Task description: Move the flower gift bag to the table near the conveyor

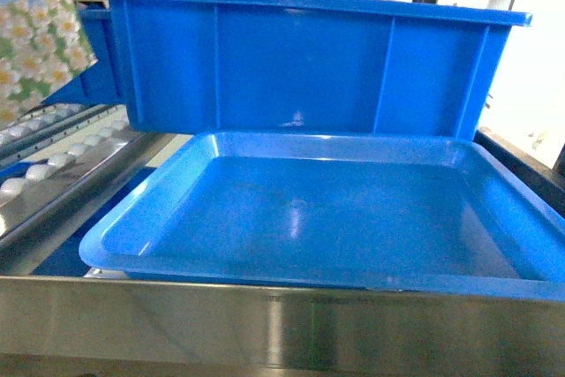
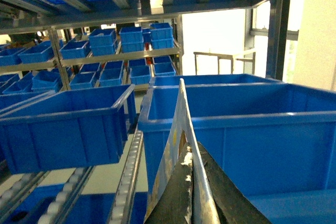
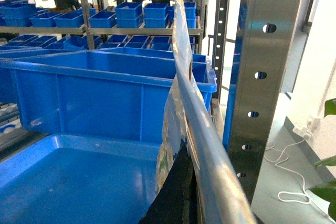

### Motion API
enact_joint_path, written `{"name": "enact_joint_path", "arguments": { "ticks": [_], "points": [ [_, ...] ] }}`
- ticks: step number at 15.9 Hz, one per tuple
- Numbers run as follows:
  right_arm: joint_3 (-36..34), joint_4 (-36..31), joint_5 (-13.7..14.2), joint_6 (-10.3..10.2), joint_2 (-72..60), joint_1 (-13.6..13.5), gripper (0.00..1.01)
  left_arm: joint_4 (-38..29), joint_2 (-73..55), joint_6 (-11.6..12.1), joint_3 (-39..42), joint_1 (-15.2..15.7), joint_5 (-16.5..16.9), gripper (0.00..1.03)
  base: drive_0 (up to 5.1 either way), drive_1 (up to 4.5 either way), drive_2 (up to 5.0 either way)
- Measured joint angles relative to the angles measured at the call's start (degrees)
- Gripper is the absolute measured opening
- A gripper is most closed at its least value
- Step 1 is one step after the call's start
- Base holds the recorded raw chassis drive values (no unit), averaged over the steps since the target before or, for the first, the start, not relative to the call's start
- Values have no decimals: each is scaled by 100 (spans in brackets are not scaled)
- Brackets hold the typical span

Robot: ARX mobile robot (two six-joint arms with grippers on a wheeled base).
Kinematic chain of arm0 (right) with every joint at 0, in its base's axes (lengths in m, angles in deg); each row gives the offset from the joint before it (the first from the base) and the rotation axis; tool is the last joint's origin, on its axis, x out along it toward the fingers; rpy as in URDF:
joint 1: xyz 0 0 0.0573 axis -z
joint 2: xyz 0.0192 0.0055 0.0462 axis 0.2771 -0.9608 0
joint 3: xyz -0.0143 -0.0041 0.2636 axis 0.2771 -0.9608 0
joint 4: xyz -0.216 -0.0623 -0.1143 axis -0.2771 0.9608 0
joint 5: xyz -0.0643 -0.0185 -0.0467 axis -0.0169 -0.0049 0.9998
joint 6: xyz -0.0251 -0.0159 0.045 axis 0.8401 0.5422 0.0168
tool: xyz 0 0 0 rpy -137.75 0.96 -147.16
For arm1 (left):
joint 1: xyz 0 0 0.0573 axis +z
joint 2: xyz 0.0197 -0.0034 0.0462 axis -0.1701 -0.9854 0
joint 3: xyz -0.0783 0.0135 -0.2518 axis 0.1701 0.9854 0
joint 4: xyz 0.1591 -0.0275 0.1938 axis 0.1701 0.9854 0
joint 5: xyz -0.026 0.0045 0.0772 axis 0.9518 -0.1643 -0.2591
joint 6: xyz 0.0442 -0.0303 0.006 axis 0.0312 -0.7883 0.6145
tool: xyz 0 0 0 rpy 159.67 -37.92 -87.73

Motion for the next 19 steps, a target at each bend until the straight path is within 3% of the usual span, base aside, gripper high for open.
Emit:
{"name": "enact_joint_path", "arguments": {
  "ticks": [3,6,13,19],
  "points": [
    [0,0,0,0,0,0,2,664,1443,308,658,-256,-385,2,0,0,0],
    [0,-2,22,-2,9,0,2,658,1685,404,715,-284,-459,2,-484,294,208],
    [0,2,22,0,0,0,2,708,1631,455,717,-284,-483,2,-492,252,252],
    [-11,4,4,0,-26,0,2,708,1637,457,717,-275,-487,2,-456,82,397]
  ]
}}
